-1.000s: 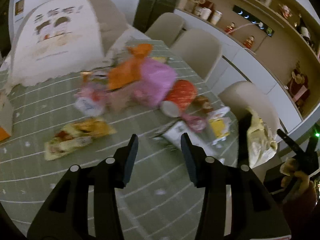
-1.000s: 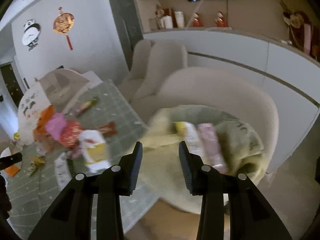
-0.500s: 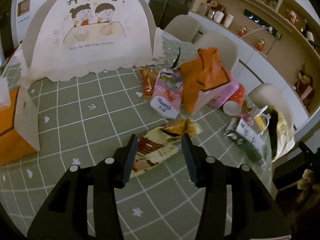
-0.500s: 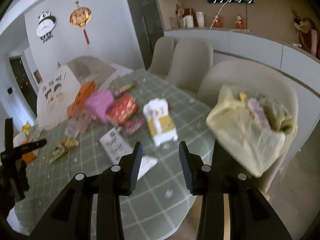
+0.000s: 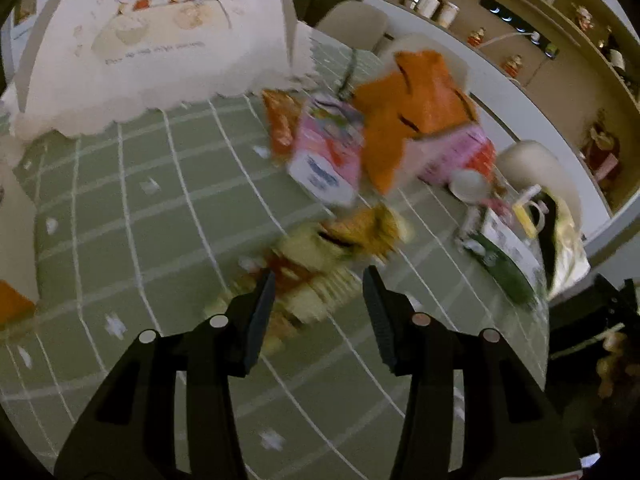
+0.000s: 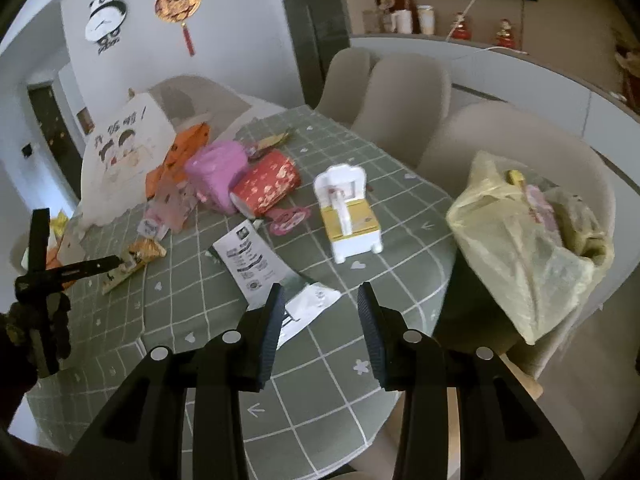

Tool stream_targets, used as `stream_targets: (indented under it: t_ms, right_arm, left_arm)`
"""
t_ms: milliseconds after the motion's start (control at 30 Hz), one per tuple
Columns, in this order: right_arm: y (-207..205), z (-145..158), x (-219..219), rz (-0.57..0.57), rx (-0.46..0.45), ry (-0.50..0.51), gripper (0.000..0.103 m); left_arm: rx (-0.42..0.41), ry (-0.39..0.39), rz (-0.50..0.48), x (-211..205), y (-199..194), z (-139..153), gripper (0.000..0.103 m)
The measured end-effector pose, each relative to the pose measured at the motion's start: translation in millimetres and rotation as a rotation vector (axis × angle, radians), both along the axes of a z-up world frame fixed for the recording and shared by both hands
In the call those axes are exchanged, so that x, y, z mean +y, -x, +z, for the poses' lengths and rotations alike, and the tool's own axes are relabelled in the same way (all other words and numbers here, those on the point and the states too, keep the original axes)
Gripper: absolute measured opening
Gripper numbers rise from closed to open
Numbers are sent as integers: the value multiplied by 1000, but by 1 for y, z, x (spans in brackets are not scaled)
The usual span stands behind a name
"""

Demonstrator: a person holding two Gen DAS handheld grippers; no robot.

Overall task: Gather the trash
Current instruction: 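Move both open tools back over the table toward the trash, then grasp the green-white milk carton with the right tool while the left tool grasps the snack wrapper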

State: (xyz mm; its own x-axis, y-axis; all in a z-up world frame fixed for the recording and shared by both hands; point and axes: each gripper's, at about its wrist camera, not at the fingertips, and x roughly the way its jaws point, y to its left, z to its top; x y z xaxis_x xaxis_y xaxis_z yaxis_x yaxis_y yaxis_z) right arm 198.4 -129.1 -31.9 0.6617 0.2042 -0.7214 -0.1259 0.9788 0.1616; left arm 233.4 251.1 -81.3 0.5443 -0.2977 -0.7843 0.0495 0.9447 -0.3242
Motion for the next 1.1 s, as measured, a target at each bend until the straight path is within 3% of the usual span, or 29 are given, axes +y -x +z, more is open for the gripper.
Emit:
stream_targets:
  t_ms: [167, 367, 567, 767, 833, 1033, 1100]
  right_arm:
    - [-21, -14, 20, 86, 22, 0, 36]
    - [-60, -31, 43, 172, 37, -10, 36]
    - [-82, -54, 49, 146, 87, -27, 36]
    - [-62, -58, 50, 137, 147, -166, 36]
    - [-55, -55, 55, 143, 145, -148, 36]
    - [-64, -43, 75, 86, 73, 30, 36]
    - [-69, -42, 80, 90, 64, 9, 36]
  left_arm:
    - [23, 55, -62, -28, 20, 3, 43]
    - [-14, 76, -27, -41, 41, 25, 44]
    - [-33, 42, 15, -26, 53, 40, 49]
    - [-19, 73, 100, -1, 58, 34, 49]
    - [-7, 104, 126, 5, 58, 30, 49]
    - [-22, 119, 127, 8, 65, 33, 49]
    - [-27, 114, 125, 9, 67, 35, 49]
